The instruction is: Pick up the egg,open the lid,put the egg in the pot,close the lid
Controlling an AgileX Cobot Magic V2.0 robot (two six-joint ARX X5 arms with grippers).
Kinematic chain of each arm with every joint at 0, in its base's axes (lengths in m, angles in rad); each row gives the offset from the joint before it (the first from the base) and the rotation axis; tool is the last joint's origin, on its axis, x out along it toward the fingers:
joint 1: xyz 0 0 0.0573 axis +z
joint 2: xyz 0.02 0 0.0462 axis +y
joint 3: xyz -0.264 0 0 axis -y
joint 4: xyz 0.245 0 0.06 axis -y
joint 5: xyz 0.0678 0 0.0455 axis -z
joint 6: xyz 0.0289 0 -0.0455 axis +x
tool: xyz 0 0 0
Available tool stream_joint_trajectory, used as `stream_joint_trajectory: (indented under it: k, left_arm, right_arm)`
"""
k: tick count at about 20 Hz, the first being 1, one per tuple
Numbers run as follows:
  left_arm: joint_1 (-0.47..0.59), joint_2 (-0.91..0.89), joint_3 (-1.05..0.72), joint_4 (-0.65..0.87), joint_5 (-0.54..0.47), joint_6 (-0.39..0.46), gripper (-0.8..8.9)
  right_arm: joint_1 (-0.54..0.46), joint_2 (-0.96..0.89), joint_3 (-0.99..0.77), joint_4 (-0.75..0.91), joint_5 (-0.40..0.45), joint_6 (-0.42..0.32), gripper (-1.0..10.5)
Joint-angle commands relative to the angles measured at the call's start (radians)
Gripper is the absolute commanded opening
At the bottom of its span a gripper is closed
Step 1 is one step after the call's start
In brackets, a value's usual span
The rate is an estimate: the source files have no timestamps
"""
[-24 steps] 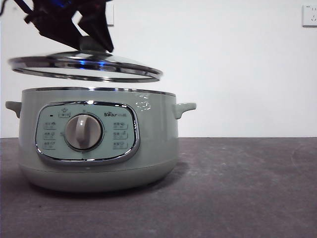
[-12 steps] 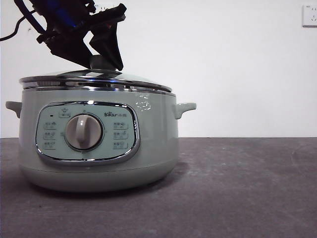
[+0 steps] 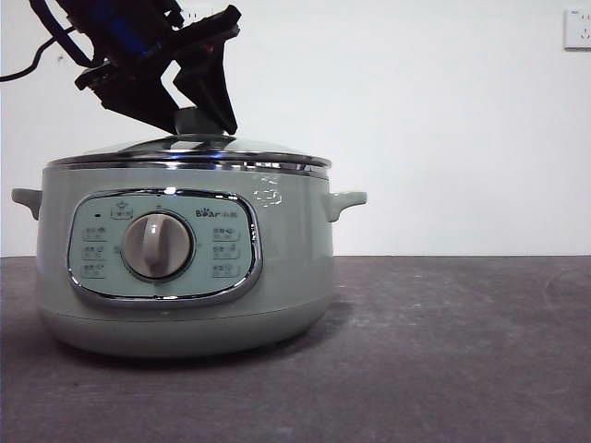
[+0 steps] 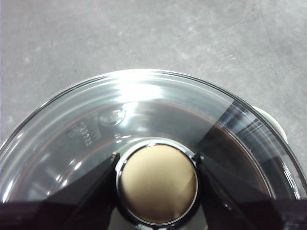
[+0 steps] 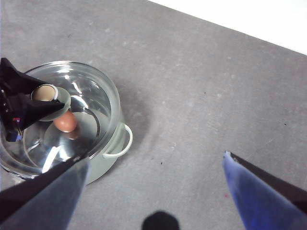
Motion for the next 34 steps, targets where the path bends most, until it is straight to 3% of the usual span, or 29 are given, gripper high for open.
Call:
stream_joint_trajectory:
  k: [1, 17, 27, 28, 30, 31, 34]
  left_arm:
    - [-0.009, 0.012, -0.004, -0.033, -0.021, -0.003, -0.09]
    - [-0.009, 0.012, -0.004, -0.086, -0.03, -0.001, -0.08]
    - [-0.009, 0.008, 0.088, -0.159, -0.028, 0.05, 0.15]
    - [-0.009, 0.009, 0.088, -0.162, -0.028, 0.05, 1.18]
    - [-0.009, 0.008, 0.088, -0.147, -0.031, 0.05, 4.3]
    - [-0.009, 0.009, 0.088, -0.136, -0.031, 0.05, 4.82]
    - [-0.009, 0.005, 0.094, -0.097, -0.032, 0.046, 4.79]
  right_arm:
    - [0.0, -0.001, -0.002, 0.002, 0.002, 0.009, 4.7]
    - [0.0, -0.001, -0.002, 0.002, 0.002, 0.009, 4.7]
    - [0.0, -0.001, -0.002, 0.003, 0.002, 0.009, 4.7]
    - [0.0, -0.001, -0.002, 0.003, 0.002, 0.009, 4.7]
    - [0.0, -0.001, -0.002, 0.003, 0.001, 0.009, 4.7]
    - [0.0, -0.001, -0.002, 0.003, 0.002, 0.009, 4.7]
    - [0.0, -0.001, -0.002, 0.005, 0.001, 0.009, 4.7]
